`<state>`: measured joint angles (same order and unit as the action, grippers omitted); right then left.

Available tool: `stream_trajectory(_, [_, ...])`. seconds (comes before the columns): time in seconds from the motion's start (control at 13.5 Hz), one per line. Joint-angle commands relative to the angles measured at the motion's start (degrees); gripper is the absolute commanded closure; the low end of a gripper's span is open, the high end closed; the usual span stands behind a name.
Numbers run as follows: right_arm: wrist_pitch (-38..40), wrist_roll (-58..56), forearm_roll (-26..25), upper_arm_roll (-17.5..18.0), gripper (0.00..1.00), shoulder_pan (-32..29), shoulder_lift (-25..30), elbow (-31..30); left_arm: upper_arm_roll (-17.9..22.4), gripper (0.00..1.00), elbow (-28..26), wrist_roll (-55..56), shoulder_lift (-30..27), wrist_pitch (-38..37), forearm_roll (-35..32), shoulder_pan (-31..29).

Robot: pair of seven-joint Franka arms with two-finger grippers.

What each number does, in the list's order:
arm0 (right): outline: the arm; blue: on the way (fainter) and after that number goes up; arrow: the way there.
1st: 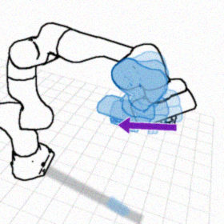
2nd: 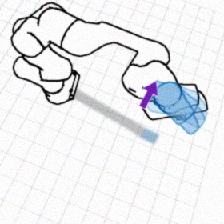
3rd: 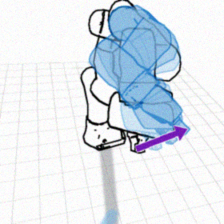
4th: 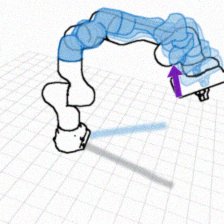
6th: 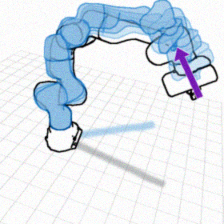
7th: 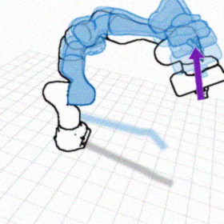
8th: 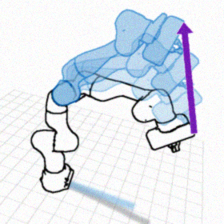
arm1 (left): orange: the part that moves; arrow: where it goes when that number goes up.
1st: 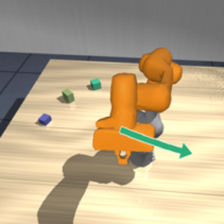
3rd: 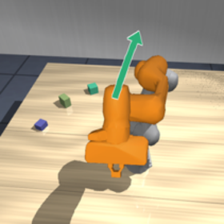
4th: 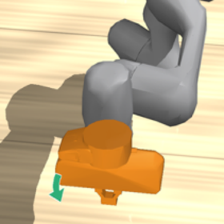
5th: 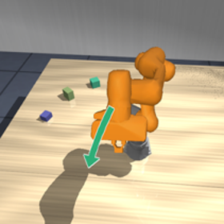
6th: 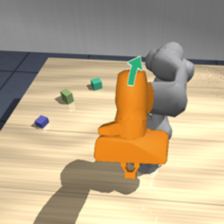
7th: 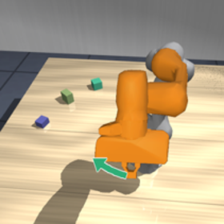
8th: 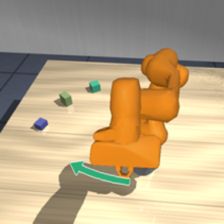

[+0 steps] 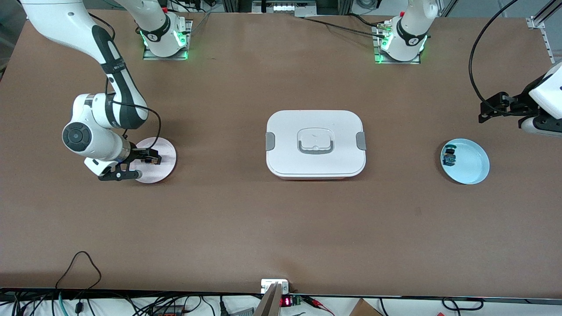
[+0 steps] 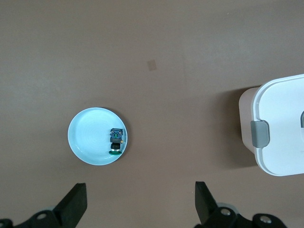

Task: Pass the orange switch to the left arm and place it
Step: 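Lower the right gripper over the orange switch on the white plate, then close the right gripper on the orange switch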

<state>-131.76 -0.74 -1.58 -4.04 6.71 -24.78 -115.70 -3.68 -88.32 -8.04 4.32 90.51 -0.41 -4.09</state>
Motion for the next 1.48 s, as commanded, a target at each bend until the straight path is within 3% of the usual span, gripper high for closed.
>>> stream_trajectory(0.0, [-1.48,0.92,0.62,0.0,0.0,0.5,-0.44,-0.49,0.08,0.0,1.75,0.48,0.87,-0.6,-1.43,0.23])
stream_trajectory(1.4, [-6.75,1.27,0.62,0.0,0.0,0.94,-3.69,-3.39,-0.01,0.0,1.75,0.48,0.87,-0.6,-1.43,0.4])
